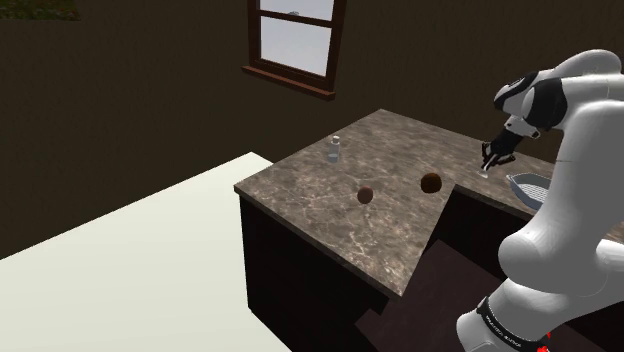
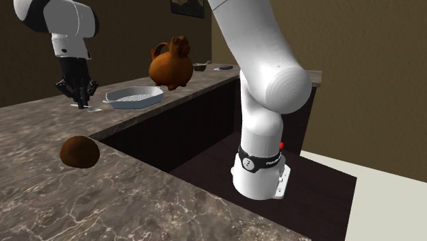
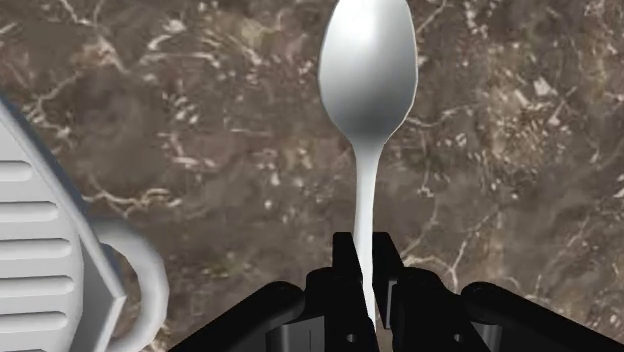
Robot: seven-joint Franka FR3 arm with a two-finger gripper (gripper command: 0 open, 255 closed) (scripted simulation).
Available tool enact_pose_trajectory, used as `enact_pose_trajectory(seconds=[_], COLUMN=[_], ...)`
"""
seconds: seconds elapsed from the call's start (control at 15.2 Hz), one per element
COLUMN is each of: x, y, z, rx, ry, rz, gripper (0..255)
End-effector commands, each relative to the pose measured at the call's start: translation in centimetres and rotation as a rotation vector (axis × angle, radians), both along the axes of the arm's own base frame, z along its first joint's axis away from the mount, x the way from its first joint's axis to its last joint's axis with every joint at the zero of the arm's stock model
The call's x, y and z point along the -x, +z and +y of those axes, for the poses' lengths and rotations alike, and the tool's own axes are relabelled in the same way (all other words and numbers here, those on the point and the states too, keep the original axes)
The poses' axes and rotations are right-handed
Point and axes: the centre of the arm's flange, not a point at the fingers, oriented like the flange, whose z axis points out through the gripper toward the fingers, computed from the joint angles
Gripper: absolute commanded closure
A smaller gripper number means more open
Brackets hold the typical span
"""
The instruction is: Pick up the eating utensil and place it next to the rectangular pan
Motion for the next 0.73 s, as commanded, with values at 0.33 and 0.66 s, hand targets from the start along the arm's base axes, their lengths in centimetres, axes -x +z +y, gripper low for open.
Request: enact_pose_trajectory(seconds=[0.33, 0.66], x=[-0.1, -0.1], y=[-2.8, -2.8], z=[0.1, 0.1], rx=[0.000, 0.000], ry=[0.000, 0.000], rz=[0.000, 0.000], gripper=[255, 255])
